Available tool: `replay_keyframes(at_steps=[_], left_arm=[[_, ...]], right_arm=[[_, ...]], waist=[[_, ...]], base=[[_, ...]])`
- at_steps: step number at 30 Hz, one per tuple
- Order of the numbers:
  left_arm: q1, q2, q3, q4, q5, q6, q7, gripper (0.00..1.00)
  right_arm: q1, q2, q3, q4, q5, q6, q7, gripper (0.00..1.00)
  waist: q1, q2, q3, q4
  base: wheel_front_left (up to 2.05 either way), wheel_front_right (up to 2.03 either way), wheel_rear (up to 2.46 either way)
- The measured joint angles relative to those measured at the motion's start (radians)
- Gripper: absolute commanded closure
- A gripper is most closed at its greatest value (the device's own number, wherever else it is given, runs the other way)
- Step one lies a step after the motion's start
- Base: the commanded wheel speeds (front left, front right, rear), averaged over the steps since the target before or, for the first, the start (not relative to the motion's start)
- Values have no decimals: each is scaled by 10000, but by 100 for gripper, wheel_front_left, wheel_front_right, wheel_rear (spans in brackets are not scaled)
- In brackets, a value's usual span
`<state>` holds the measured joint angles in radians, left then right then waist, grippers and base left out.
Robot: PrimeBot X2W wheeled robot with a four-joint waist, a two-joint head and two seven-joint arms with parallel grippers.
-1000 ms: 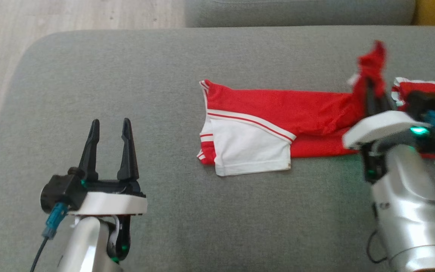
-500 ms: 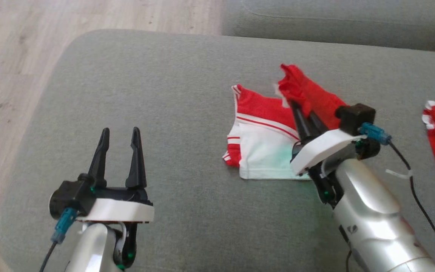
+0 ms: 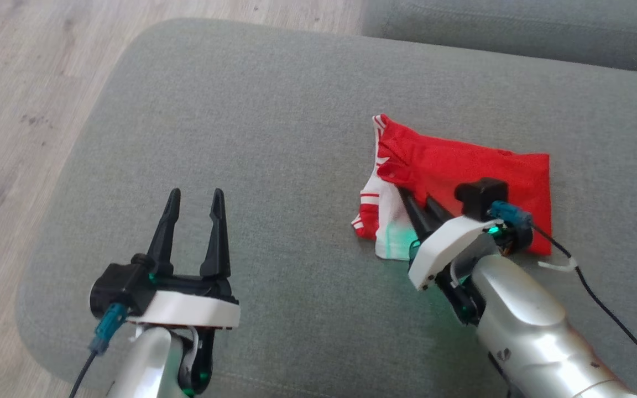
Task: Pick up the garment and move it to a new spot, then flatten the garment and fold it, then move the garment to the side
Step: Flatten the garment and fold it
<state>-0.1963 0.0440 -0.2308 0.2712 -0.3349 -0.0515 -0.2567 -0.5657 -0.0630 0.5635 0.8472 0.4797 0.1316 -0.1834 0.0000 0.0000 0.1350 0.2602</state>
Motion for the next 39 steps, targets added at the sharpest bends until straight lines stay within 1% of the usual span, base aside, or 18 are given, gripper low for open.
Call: replay_keyframes(at_steps=[1, 5, 9, 12, 14, 15, 19, 22, 25, 29, 32, 39], left_arm=[[-12, 6, 2, 6, 0, 4, 0, 0], [-25, 8, 33, 61, 2, 73, 0, 0], [-26, 6, 67, 77, 4, 71, 0, 0], [-26, 8, 140, 63, 17, 67, 0, 0], [-25, 6, 240, 40, 58, 63, 0, 0], [-23, 8, 393, -12, 123, 61, 0, 0], [-13, 2, 625, -140, 234, 61, 0, 0], [-2, 10, 773, -167, 366, -27, 0, 0], [22, 0, 911, -167, 510, -105, 2, 0], [215, 4, 1221, -174, 732, -117, 0, 0], [515, 12, 1386, -173, 828, -194, 0, 0], [647, 6, 1394, -186, 1001, -203, 0, 0]], right_arm=[[-7, -21, 196, 0, 69, 0, 0, 0], [-68, -12, 564, -25, 148, 0, -31, 0], [-278, -19, 477, -59, 150, 0, -288, 0], [-396, -19, 171, -278, 107, 0, -527, 0], [-384, -13, -276, -514, 23, 0, -616, 0], [-370, -19, -984, -723, -345, 0, -646, 0], [-51, -21, -2872, -1948, -1979, 0, -675, 0], [755, -23, -4090, -2907, -2915, 0, -679, 0], [1820, -19, -4855, -3674, -3639, 0, -688, 0], [2939, 13, -5350, -4426, -4009, 0, -688, 0], [3467, 35, -5457, -4765, -4019, 0, -690, 0], [3903, 128, -5501, -5062, -3824, 0, -690, 0]], waist=[[0, 0, 43, 21], [1, 0, 92, -31], [1, 0, 36, -204], [0, 0, -69, -445], [0, 0, -146, -639], [0, 0, -222, -855], [0, 0, -334, -1324], [0, 0, -387, -1643], [0, 0, -401, -1903], [0, 0, -411, -2194], [-1, 0, -426, -2358], [-1, 0, -365, -2517]], base=[[0, 0, 0], [0, 0, 0], [0, 0, 0], [0, 0, 0], [0, 0, 0], [0, 0, 0], [0, 0, 0], [0, 0, 0], [0, 0, 0], [0, 0, 0], [0, 0, 0], [0, 0, 0]])
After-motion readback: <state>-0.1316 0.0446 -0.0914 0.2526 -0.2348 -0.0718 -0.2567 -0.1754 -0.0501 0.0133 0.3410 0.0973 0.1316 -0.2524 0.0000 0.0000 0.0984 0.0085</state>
